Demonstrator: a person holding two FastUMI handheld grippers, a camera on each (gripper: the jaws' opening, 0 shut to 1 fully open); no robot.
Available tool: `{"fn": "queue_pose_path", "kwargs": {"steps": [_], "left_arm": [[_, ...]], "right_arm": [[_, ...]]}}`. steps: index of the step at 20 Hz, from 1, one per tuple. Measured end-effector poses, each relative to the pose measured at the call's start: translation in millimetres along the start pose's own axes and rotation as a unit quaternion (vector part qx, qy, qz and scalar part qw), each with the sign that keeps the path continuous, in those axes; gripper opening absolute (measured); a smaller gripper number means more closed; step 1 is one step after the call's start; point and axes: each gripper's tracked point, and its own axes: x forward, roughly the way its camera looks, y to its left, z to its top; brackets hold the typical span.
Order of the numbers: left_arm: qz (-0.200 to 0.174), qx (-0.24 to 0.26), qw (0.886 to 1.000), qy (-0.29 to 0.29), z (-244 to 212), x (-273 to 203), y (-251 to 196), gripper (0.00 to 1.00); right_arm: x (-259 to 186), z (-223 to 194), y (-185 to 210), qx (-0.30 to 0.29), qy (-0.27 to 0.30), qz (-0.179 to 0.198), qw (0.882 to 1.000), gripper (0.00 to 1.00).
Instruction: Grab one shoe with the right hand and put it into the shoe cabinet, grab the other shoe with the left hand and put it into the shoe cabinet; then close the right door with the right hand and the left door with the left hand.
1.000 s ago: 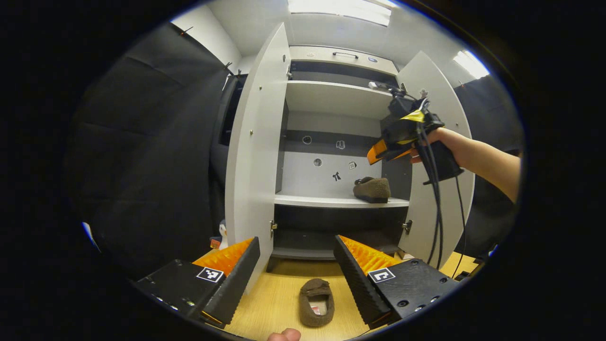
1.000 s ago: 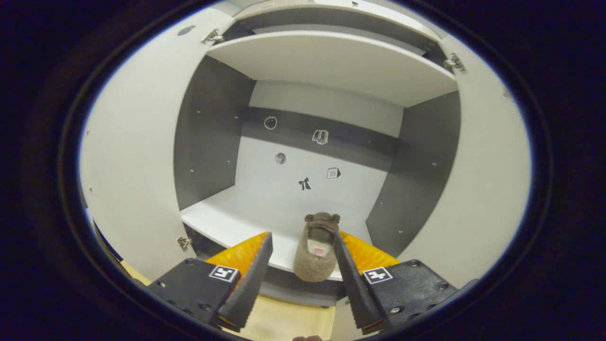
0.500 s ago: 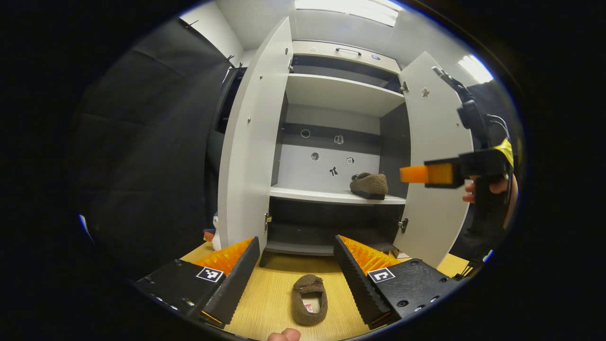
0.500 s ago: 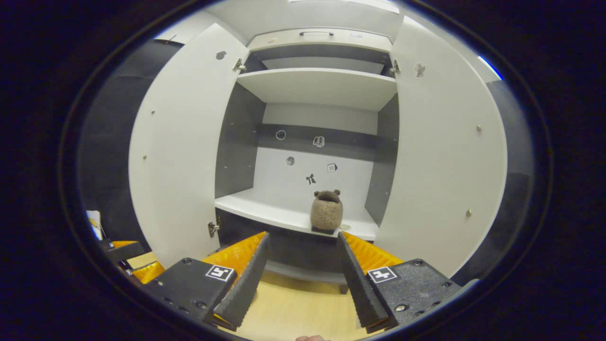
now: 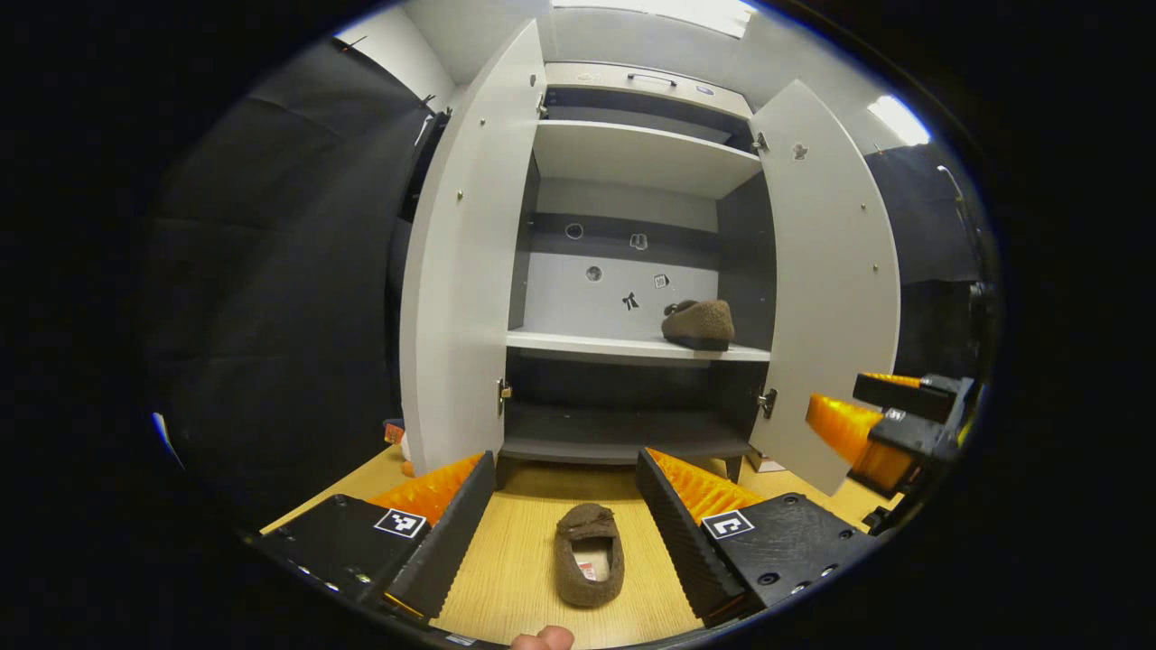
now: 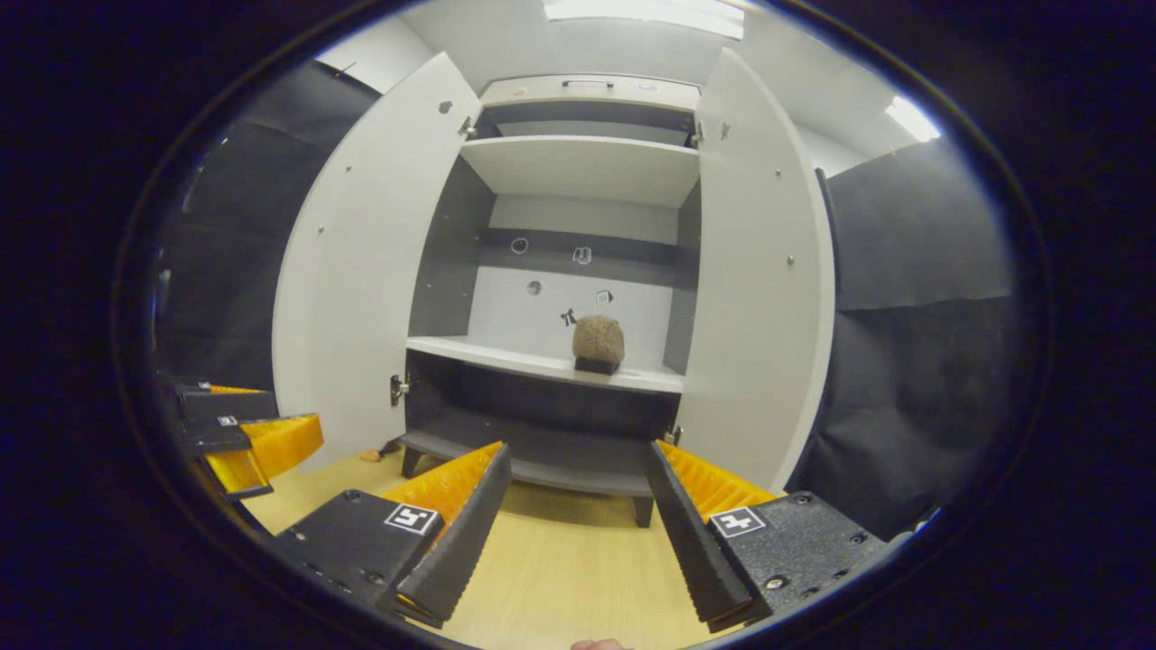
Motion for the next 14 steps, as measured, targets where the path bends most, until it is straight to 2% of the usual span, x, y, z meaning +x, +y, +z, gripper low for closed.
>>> {"fn": "queue_pose_path", "kwargs": {"steps": [3, 7, 10, 14], "left_arm": [[-0.011, 0.015, 1.000, 0.014, -14.7, 3.2, -8.7, 0.95], [-0.045, 0.026, 0.997, 0.050, -45.8, 18.9, -33.8, 0.95], [-0.081, 0.019, 0.991, 0.103, -81.5, 32.7, -57.7, 0.95], [-0.112, -0.018, 0.979, 0.171, -129.0, 51.4, -75.6, 0.95]], "right_arm": [[-19.1, -27.8, -3.3, 0.003, 0.025, -0.006, 1.000, 0.95], [-31.5, -35.5, -24.7, 0.004, 0.039, -0.025, 0.999, 0.97], [-33.5, -32.9, -35.0, 0.013, 0.040, -0.035, 0.999, 0.97], [-38.5, -29.3, -48.3, 0.011, 0.038, -0.049, 0.998, 0.97]]}}
